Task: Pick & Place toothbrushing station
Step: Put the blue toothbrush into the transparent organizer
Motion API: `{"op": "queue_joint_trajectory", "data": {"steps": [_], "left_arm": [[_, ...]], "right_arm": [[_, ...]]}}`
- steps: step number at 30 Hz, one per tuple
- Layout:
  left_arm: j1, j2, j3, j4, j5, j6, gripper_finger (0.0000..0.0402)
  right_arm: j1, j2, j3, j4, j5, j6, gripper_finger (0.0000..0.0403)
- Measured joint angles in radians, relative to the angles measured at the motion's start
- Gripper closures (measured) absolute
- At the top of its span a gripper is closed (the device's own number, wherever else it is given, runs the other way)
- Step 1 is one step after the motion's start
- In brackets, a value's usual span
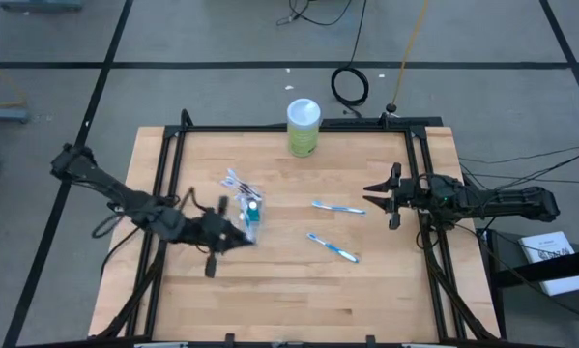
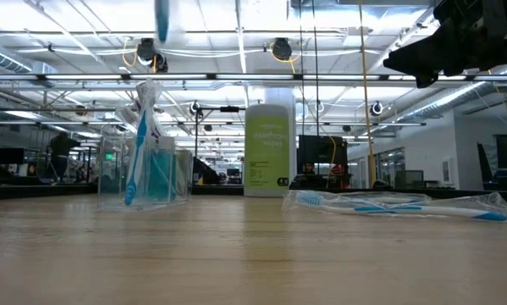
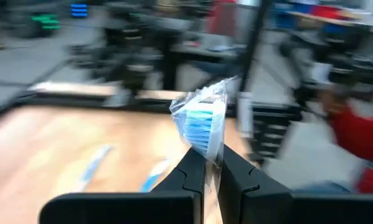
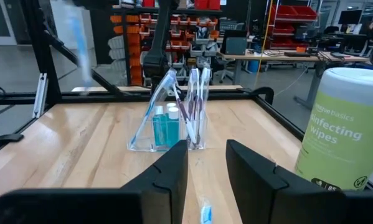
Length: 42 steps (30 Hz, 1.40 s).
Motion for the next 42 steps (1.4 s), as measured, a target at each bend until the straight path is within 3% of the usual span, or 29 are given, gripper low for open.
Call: {"op": "queue_joint_trajectory", "data": {"steps": [3, 9, 15, 22, 31, 42], "left_arm": [[-0.049, -0.072, -0.061, -0.05, -0.171, -0.064, 0.0388], [-0.107, -0.215, -0.231, -0.045, -0.402, -0.217, 0.0388], [-0.114, -0.321, -0.39, 0.022, -0.521, -0.309, 0.0388], [-0.107, -0.351, -0.528, 0.177, -0.544, -0.323, 0.0388], [-0.063, -0.349, -0.608, 0.175, -0.545, -0.487, 0.0384], [-0.045, -0.349, -0.623, 0.17, -0.544, -0.511, 0.0382]], "right_arm": [[0.0, 0.0, 0.0, -0.004, 0.0, -0.004, 0.0303], [0.0, 0.001, 0.0, -0.006, 0.0, -0.012, 0.0303], [0.0, 0.001, 0.0, -0.001, 0.0, -0.012, 0.0303], [0.0, 0.001, 0.0, 0.002, 0.0, -0.012, 0.0303], [0.0, 0.001, 0.0, 0.006, 0.0, -0.011, 0.0304], [0.0, 0.001, 0.0, 0.006, 0.0, -0.011, 0.0305]]}}
